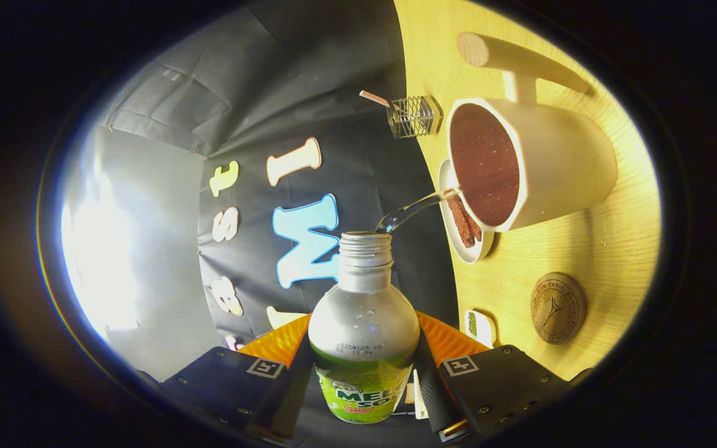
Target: Take the bottle from table, then pour the juice into the cup, finally place the bottle on the coaster
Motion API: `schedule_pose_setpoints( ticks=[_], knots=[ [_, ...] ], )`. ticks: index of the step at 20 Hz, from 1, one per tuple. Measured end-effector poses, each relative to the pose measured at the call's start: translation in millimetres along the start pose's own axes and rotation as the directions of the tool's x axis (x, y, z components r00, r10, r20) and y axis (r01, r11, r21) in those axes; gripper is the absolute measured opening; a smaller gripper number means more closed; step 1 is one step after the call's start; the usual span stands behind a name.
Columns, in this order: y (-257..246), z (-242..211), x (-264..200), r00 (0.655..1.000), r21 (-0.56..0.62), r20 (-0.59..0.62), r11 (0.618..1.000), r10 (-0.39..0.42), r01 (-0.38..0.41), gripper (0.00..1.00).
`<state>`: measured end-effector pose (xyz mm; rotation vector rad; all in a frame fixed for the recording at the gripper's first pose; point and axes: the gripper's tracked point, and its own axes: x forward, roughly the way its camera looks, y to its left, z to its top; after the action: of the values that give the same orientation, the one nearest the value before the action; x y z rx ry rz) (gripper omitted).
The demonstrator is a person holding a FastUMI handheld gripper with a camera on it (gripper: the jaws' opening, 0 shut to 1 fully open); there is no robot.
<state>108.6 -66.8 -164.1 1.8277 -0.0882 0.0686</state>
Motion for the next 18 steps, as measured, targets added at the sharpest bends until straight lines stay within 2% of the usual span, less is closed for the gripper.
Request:
schedule_pose_setpoints(
  ticks=[18],
  knots=[
    [8.8,6.7,0.9,1.000,0.043,0.022,0.999,0.019,-0.020,0.77]
  ],
)
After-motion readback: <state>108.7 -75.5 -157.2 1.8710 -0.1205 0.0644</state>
